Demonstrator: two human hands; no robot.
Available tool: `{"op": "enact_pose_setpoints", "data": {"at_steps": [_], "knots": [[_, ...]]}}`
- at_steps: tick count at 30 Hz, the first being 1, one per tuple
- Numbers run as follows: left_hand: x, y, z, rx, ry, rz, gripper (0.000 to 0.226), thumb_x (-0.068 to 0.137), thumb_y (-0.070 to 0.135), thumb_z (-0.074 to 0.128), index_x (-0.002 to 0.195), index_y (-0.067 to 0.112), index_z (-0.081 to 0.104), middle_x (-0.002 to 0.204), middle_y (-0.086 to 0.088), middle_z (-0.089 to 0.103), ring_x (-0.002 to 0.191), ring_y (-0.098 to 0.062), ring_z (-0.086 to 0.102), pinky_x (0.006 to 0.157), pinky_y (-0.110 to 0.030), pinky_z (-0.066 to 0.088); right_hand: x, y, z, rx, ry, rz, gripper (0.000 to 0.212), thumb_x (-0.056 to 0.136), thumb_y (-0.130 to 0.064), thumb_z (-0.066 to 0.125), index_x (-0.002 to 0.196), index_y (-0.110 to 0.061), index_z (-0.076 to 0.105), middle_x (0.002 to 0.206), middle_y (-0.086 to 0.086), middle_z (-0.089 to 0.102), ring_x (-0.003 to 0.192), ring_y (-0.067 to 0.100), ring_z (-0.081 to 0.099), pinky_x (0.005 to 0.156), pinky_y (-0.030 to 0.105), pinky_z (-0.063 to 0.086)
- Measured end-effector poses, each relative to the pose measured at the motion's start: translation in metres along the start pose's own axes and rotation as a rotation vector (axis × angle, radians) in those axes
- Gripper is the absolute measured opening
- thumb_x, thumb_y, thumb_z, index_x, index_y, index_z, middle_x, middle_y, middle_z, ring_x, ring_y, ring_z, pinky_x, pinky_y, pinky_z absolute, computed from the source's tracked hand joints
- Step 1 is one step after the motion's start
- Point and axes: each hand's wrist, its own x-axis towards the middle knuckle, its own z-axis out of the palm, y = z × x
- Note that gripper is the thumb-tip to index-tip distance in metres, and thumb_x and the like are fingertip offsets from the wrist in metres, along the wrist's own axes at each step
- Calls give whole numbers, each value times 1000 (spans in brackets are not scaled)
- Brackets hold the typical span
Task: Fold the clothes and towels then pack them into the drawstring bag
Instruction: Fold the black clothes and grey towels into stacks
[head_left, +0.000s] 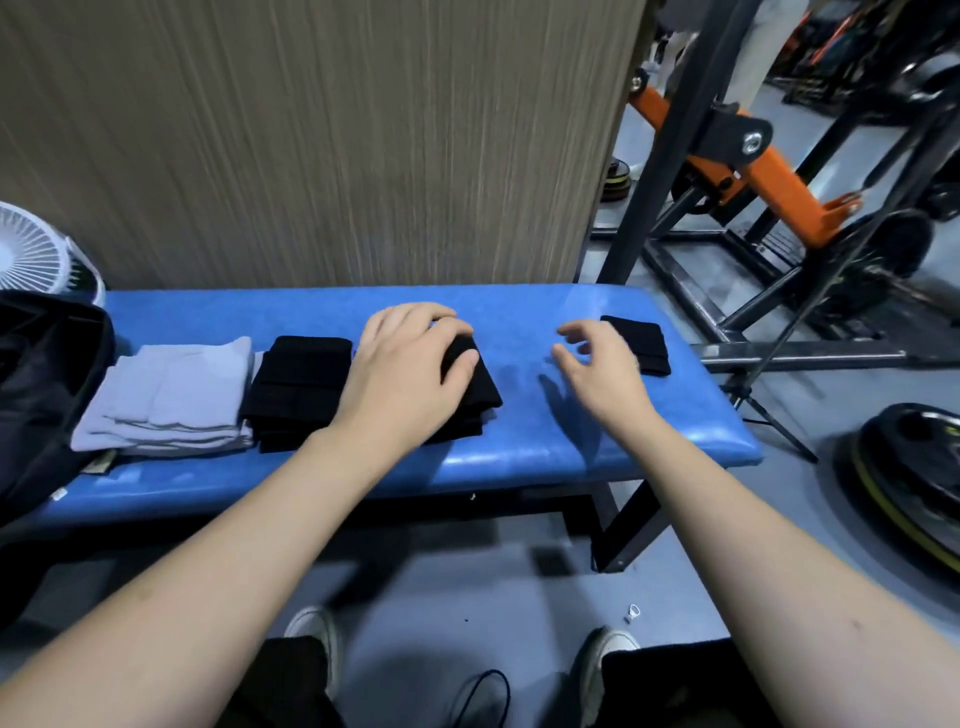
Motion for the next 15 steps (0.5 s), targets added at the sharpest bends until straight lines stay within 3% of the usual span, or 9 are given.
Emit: {"op": "enact_pose_setpoints", "data": {"at_steps": [5,8,11,15], "knots": [[22,48,30,-91,-28,39,24,98,32,50,117,26,63,117,9,59,112,-17,49,100,-30,27,5,61,-40,-180,215,286,36,88,-33,65,120,-20,58,124,9,59,120,34,50,101,46,39],[33,74,55,-142,-87,31,24,98,28,49,119,26,61,120,9,58,111,-17,50,97,-32,30,7,81,-53,-167,225,408,50,86,-46,67,126,-20,54,128,10,57,124,35,45,103,49,34],[42,96,80,-272,-175,-15,26,98,22,49,122,23,59,124,7,56,110,-17,51,98,-35,37,12,88,-53,-137,197,415,58,82,-54,69,127,-23,52,119,3,63,122,32,45,103,48,32],[55,113,113,-445,-297,-163,35,97,21,50,132,22,51,134,3,47,119,-20,52,97,-41,45,16,81,-44,-117,200,382,51,80,-41,74,122,-24,51,100,-3,67,115,29,48,98,44,32]]}}
